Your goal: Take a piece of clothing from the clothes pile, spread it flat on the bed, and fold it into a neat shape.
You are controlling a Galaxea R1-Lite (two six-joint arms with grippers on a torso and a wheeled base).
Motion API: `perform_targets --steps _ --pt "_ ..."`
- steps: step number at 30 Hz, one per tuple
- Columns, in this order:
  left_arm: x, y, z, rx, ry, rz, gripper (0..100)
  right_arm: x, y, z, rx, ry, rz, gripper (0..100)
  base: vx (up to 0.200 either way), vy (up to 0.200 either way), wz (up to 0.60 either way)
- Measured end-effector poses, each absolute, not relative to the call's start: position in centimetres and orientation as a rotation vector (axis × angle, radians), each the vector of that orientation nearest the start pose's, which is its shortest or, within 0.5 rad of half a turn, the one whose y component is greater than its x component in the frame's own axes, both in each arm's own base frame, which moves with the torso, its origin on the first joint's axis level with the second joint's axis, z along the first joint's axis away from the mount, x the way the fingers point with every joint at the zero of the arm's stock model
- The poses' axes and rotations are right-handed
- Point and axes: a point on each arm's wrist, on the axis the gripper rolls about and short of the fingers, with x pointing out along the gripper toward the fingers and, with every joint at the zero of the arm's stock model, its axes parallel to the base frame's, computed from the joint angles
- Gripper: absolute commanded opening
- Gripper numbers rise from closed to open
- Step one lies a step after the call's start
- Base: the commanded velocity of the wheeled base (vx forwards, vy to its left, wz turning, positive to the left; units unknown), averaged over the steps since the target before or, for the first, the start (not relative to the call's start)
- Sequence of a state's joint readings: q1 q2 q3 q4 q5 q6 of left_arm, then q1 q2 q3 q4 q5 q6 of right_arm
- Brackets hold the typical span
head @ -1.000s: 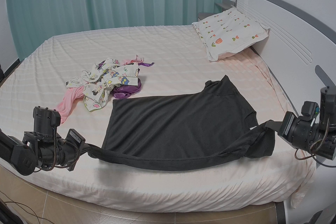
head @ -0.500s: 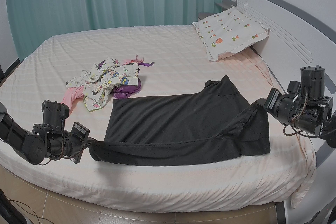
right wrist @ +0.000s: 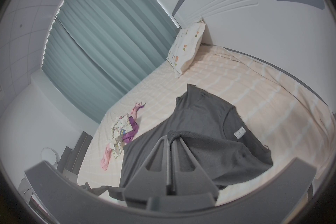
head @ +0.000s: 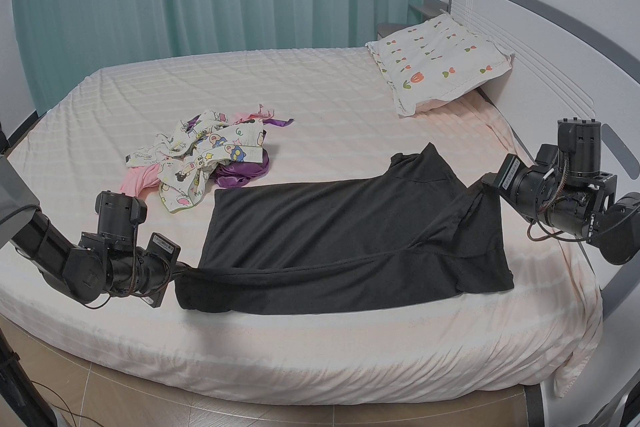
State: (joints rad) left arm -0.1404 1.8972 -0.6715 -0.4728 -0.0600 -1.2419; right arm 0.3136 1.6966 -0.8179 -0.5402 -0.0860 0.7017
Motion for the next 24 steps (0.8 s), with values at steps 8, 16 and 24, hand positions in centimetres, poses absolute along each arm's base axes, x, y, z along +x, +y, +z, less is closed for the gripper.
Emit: perform_targets --steps 8,16,24 --pt "31.5 -4.5 6.5 -1.149 0.766 0.31 0 31.3 9.2 16.6 0.636 0.37 0.09 0 0.0 0.0 0.0" --pt "32.9 -4.4 5.5 -1.163 0.717 0.282 100 33.6 8.8 15.4 0.641 0.382 0.059 0 0.0 0.0 0.0" --pt "33.9 -4.2 4.7 -1.207 0.674 0.27 100 34.5 8.7 14.2 0.701 0.417 0.074 0 0.0 0.0 0.0"
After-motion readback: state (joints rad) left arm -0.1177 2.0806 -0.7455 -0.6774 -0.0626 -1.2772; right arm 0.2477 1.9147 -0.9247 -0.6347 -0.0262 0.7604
